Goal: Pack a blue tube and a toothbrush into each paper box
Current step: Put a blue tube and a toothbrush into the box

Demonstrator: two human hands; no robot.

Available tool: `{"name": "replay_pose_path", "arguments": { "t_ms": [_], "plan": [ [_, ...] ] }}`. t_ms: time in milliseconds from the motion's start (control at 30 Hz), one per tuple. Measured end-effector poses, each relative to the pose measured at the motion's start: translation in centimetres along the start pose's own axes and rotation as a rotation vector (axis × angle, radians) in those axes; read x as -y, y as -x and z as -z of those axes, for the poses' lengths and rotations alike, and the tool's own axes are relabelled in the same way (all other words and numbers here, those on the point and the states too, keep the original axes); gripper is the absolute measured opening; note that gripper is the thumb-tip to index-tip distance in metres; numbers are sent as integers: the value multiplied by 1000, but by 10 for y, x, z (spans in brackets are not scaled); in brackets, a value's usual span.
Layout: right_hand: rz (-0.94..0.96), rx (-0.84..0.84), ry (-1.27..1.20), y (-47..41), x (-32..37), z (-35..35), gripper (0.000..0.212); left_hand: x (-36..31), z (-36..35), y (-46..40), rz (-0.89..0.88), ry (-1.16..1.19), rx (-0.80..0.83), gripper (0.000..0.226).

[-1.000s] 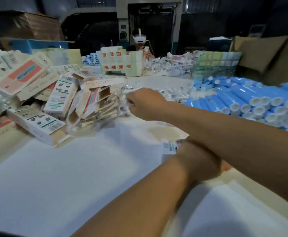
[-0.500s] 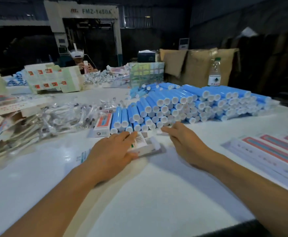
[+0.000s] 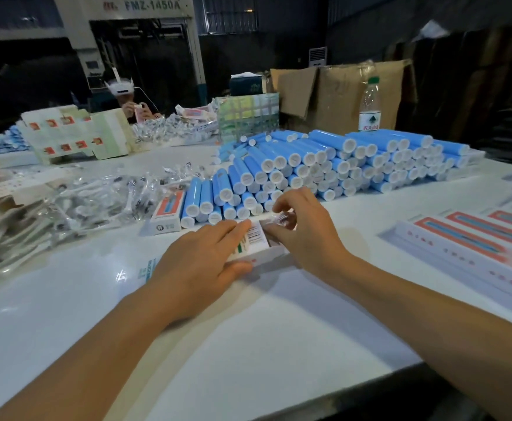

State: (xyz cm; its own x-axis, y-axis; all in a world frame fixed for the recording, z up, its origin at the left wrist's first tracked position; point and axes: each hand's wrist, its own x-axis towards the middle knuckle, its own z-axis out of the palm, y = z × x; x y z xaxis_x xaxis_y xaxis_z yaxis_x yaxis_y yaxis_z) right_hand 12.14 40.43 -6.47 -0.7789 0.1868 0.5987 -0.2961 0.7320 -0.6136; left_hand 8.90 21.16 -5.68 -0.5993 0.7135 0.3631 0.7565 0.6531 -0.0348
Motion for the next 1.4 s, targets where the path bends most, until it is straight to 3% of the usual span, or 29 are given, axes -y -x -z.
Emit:
{"name": "replay_pose_path", "arguments": {
  "t_ms": [133, 267, 533, 700, 833, 933, 1033, 1167, 1233, 1333, 1400],
  "plan": [
    [-129, -51, 86, -1, -1, -1, 32, -2, 0, -1, 27, 13, -35, 68],
    [-48, -23, 131, 2, 7, -2, 11, -2, -2, -1, 32, -9, -33, 67],
    [-150, 128, -647, 7, 20, 6, 19, -1, -2, -4, 76, 16, -79, 67],
    [144, -300, -102, 12, 13, 7, 12, 8, -2, -3, 160, -9, -88, 65],
    [277, -223, 90, 17, 14, -3, 11, 10, -4, -4, 200, -25, -110, 65],
    [198, -38, 90, 21, 19, -10, 15, 8, -7, -6, 165, -49, -83, 70],
    [54, 70, -60, 24, 19, -13, 18, 7, -9, -6, 140, -54, -67, 70],
    [-186, 84, -253, 20, 20, -11, 60, 5, -10, -6, 120, -90, -97, 68],
    [-277, 112, -345, 16, 20, -11, 69, 2, -10, -8, 124, -107, -103, 68],
    [-425, 158, -508, 11, 22, -9, 46, -4, -13, -9, 80, -165, -106, 67],
    [-413, 156, -497, 12, 24, -9, 26, -7, -15, -9, 73, -180, -98, 66]
  ]
}}
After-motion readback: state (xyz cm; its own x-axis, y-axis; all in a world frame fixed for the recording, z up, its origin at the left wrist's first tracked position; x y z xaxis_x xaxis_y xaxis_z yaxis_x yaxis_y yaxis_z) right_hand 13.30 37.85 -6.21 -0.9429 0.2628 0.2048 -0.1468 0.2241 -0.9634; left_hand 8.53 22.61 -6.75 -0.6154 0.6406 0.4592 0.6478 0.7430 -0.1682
